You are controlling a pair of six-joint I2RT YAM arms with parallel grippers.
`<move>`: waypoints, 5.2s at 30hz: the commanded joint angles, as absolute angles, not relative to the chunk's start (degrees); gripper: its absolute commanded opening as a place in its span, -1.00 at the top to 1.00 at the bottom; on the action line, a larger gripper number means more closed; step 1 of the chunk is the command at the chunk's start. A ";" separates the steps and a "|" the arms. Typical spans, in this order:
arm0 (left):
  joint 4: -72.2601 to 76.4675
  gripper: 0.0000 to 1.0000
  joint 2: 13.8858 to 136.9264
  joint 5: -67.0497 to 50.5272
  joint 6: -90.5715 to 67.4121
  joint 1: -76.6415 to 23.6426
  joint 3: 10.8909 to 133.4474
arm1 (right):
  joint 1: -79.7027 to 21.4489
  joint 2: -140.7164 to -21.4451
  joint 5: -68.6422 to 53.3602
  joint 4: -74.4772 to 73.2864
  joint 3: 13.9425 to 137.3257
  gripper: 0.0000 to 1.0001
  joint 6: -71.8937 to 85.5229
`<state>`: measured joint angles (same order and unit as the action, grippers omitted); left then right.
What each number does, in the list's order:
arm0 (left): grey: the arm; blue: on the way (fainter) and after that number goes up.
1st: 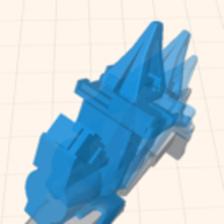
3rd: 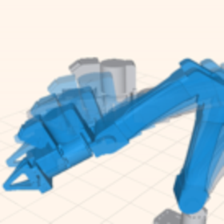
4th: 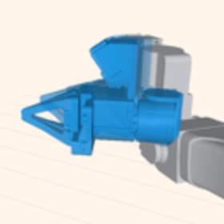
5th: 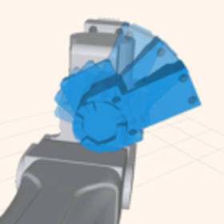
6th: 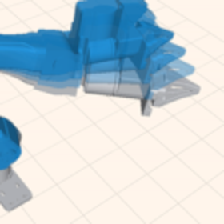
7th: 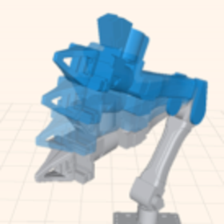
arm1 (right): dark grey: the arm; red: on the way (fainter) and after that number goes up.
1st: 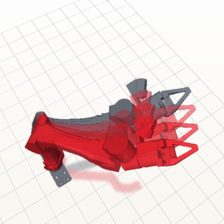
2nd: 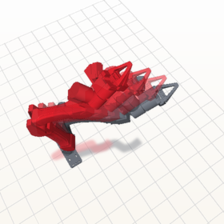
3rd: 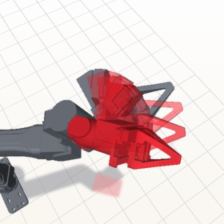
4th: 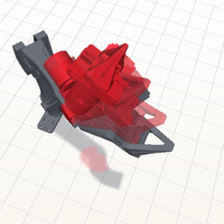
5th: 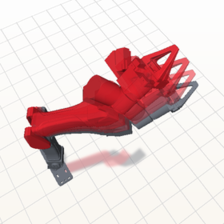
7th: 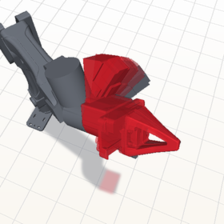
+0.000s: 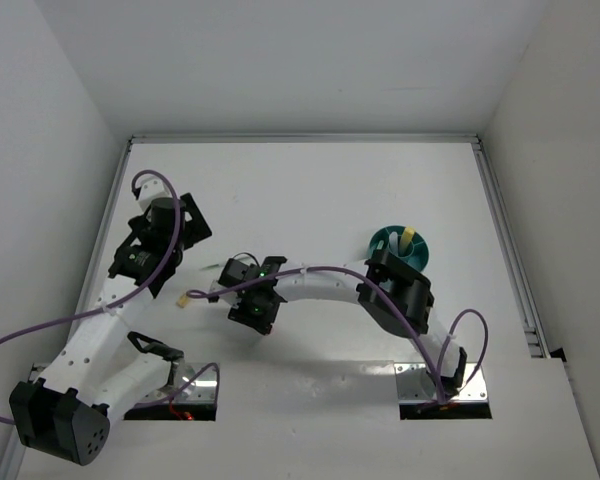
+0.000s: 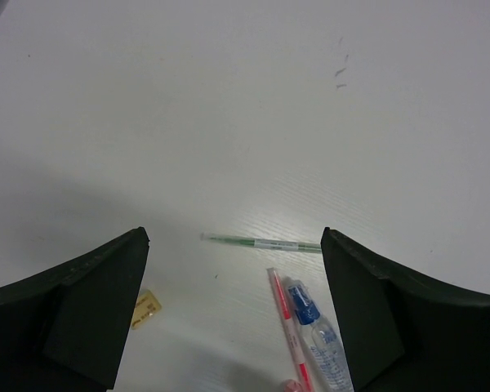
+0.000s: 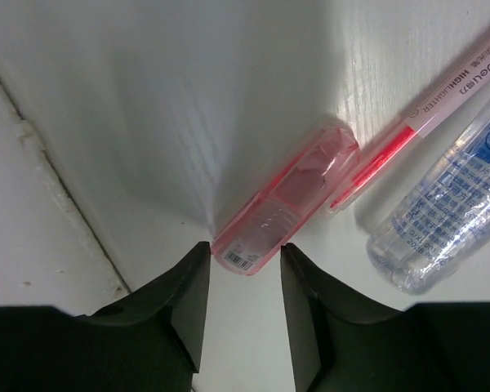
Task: Sort the stationery into containers
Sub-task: Grab a piece of stationery with the right arm, then place the stationery into the container
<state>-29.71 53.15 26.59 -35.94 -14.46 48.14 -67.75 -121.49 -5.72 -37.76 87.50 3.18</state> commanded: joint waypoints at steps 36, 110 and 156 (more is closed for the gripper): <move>-26.89 -0.85 52.21 24.52 -34.45 -13.18 47.81 | -67.59 -102.94 14.83 -35.44 86.23 1.00 -6.41; -23.73 -0.85 52.21 17.23 -32.87 -12.13 46.76 | -46.93 -97.12 59.59 -44.38 58.89 1.00 -77.87; -23.73 -0.85 52.21 17.23 -32.87 -12.13 46.76 | -48.52 -99.05 60.73 -38.24 58.45 0.11 -80.15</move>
